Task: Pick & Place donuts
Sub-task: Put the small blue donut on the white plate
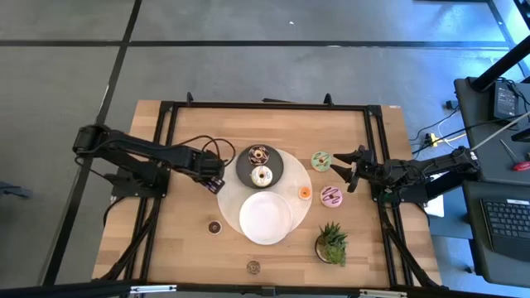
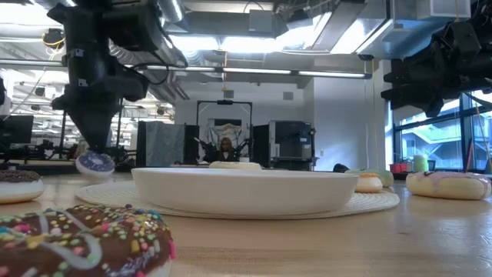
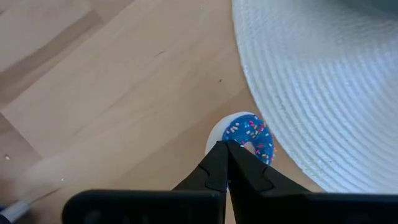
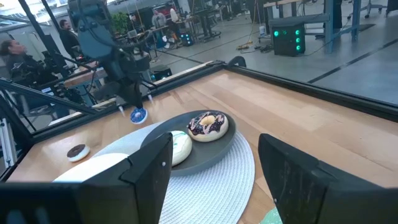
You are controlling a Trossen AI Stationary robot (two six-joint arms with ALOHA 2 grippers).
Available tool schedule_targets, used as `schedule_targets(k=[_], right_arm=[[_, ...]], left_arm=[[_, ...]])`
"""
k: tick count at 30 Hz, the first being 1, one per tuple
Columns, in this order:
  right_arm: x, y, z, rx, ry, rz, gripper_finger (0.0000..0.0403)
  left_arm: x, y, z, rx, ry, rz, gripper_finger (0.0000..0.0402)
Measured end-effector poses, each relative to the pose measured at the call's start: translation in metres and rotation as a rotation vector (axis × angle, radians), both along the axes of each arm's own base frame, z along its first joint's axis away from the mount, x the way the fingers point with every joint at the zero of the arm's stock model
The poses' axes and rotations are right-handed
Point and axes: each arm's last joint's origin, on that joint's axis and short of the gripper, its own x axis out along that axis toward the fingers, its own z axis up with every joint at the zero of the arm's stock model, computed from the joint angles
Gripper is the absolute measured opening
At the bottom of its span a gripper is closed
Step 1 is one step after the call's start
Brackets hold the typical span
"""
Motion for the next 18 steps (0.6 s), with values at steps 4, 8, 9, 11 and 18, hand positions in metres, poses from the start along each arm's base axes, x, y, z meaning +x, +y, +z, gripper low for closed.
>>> schedule_targets(k=[4,8,9,11,18], right_arm=[[0.000,0.000,0.000,0.000,0.000,0.000,0.0239],[0.000,0.000,0.000,0.000,0.000,0.000,0.0239],[0.000,0.000,0.000,0.000,0.000,0.000,0.0239],[0.000,0.000,0.000,0.000,0.001,0.000,0.0239],[0.000,0.000,0.000,0.001,0.000,0.000,0.0239]], left_arm=[[-0.002,0.000,0.009,-0.001,-0.067,-0.008,0.0002],[0.007,-0.004,0.020,-0.015,-0.235,-0.094,0.0002],[0.013,-0.006,0.023,-0.007,-0.294,-0.141,0.0002],[0.023,-0.013,0.029,0.003,-0.409,-0.230,0.0002],[0.052,-0.034,0.031,0.007,-0.577,-0.336,0.0002]])
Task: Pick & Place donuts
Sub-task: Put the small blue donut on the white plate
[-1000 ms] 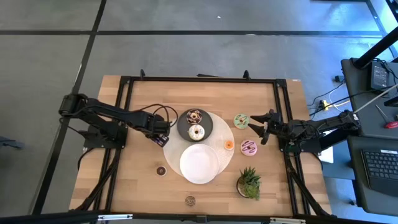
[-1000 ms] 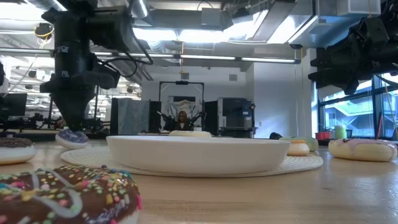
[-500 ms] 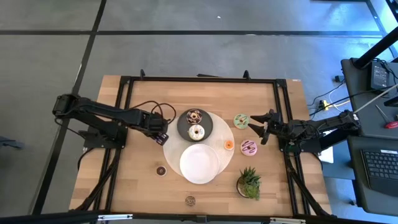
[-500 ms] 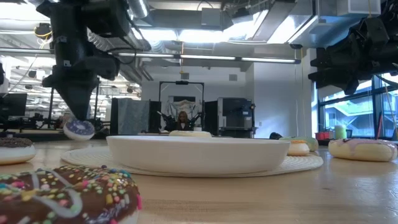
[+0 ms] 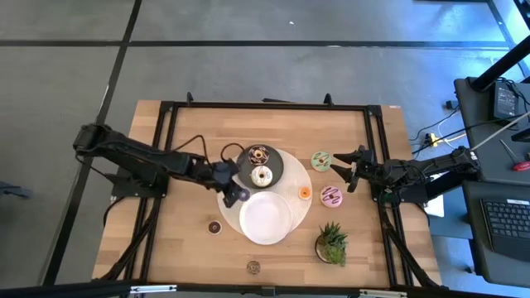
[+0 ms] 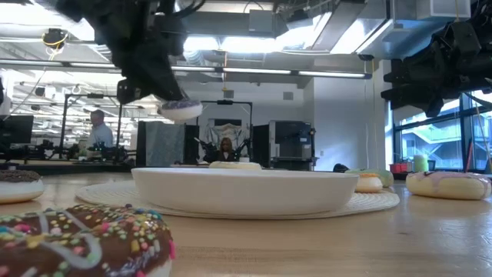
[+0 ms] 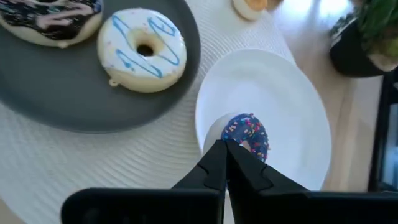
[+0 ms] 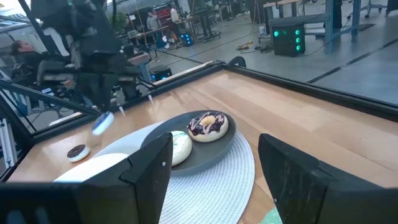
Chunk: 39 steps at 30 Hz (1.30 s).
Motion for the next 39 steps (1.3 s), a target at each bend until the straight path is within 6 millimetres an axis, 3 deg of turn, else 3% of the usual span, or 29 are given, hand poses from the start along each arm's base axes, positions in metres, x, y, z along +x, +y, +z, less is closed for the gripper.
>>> schedule_targets(k=[9,16,22,39], right_arm=[[0.000,0.000,0.000,0.022,-0.008,-0.002,0.0239],[0.000,0.000,0.000,0.022,-0.008,-0.002,0.0239],[0.000,0.000,0.000,0.022,-0.008,-0.002,0.0239],[0.001,0.000,-0.001,0.017,0.008,-0.002,0.0239]], left_arm=[[0.053,-0.028,-0.006,0.024,0.058,-0.165,0.0002],[0.086,-0.033,-0.016,0.053,0.113,-0.187,0.0002],[0.087,-0.039,-0.031,-0.020,0.197,-0.232,0.0002],[0.094,-0.046,-0.045,-0.007,0.189,-0.186,0.0003]])
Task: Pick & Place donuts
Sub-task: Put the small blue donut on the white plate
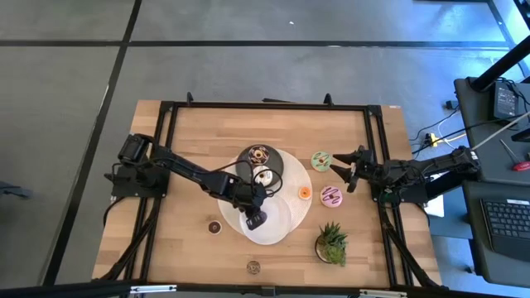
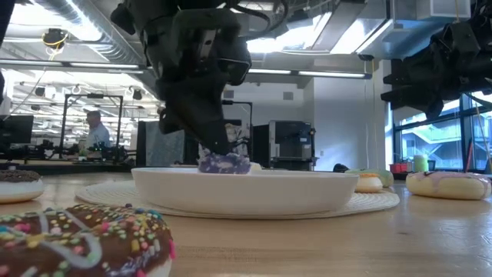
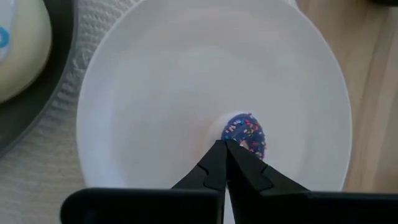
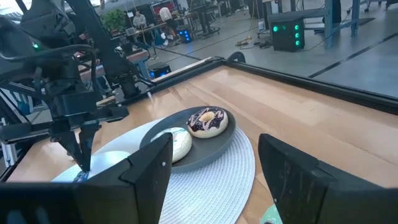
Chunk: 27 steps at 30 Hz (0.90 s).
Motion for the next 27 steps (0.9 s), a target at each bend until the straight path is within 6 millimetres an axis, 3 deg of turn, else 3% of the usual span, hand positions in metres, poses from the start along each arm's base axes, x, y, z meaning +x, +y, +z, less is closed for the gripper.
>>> schedule_targets(k=[19,27], right_arm=[[0.0001,0.0000,0.0001,-0.002,0.000,0.000,0.0239],[0.0001,0.0000,0.0001,-0.002,0.000,0.000,0.0239]], left_arm=[[-0.0009,-0.0016,-0.0009,-0.037,0.018,-0.031,0.0013],[-0.0012,-0.0011,-0.0011,-0.043,0.023,-0.052,0.0049]])
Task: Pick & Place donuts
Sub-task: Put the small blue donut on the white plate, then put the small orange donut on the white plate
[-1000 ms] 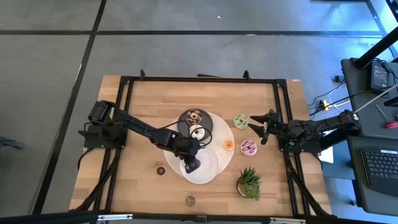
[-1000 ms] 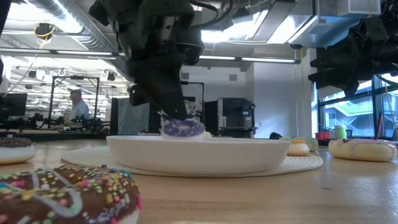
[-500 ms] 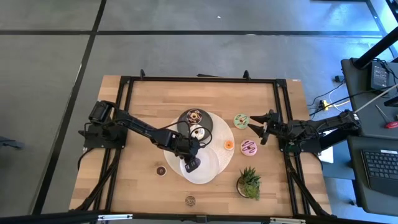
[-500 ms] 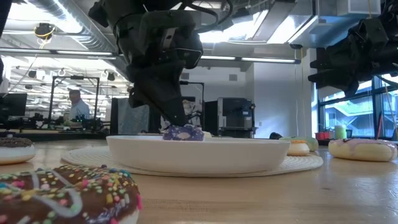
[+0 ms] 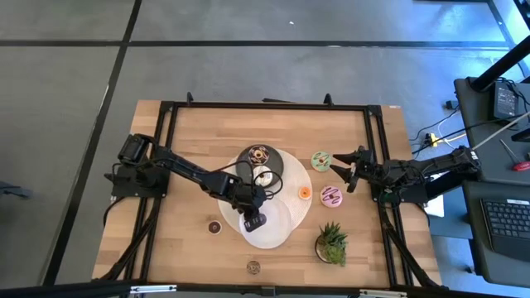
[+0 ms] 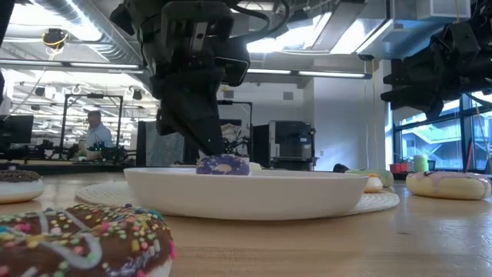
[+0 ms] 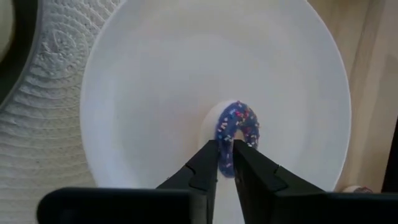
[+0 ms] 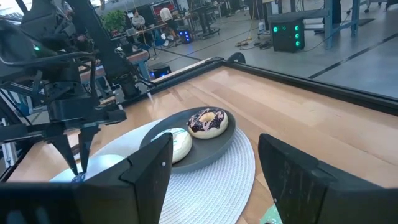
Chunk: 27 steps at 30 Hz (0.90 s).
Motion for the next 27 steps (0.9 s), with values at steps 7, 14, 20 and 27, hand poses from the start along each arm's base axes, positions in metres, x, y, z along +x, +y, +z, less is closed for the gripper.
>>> schedule_targets(k=[7,14,20,27], right_arm=[[0.000,0.000,0.000,-0.023,0.008,0.002,0.0239],[0.000,0.000,0.000,-0.045,0.012,0.004,0.0239],[0.001,0.003,0.021,-0.087,-0.068,0.120,0.0239],[0.005,0.004,0.053,-0.169,-0.031,0.127,0.0239]], left_arm=[[-0.005,0.007,0.003,-0.027,0.041,-0.060,0.0076],[-0.017,0.024,0.026,0.081,0.036,-0.032,0.0077],[-0.033,0.027,0.052,0.358,-0.113,-0.139,0.0074],[-0.068,0.034,0.070,0.341,-0.528,-0.170,0.0086]])
